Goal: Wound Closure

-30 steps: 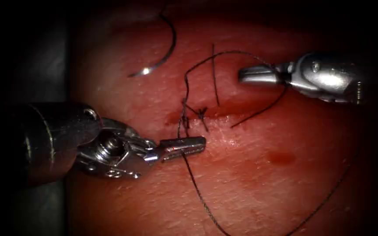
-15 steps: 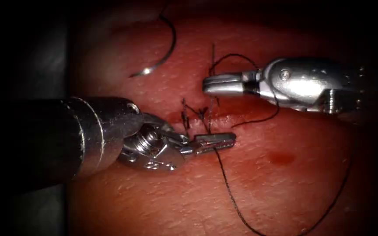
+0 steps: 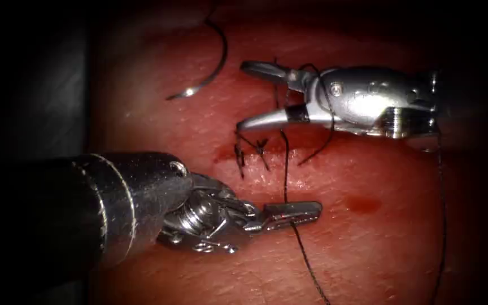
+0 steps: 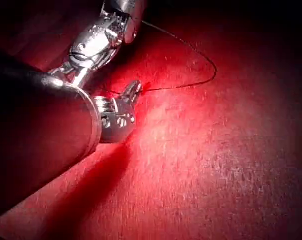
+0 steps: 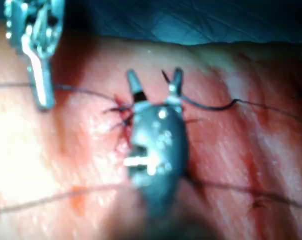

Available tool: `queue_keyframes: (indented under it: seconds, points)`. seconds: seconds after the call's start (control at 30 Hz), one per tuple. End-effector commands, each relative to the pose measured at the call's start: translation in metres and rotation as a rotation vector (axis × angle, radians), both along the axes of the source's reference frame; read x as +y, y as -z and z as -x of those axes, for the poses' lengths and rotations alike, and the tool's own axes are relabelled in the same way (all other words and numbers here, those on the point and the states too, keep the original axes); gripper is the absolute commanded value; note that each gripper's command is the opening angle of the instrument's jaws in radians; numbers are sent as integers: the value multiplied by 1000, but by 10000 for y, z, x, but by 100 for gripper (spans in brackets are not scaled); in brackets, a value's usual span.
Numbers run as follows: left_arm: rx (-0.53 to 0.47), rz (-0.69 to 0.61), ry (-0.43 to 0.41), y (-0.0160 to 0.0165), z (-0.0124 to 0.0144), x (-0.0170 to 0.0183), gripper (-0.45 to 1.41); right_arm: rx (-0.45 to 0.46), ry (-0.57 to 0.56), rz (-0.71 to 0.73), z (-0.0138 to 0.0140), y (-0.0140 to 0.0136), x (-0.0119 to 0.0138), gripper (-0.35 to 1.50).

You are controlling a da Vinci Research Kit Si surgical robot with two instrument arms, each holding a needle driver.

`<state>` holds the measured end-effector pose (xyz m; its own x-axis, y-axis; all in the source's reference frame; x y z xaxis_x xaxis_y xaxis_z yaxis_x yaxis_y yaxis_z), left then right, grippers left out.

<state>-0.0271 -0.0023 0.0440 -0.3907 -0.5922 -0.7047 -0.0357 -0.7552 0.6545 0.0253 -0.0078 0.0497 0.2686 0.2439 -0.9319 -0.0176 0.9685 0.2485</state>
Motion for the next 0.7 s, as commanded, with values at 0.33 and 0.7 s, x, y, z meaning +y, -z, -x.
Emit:
queue_keyframes:
  seconds: [0.33, 0.7]
  points:
    - [56, 103, -102, 35, -10, 29, -45, -98, 96, 28, -11, -33, -49, 99]
    - [198, 112, -259, 22, -36, 65, -45, -131, 153, 32, 4, -35, -62, 104]
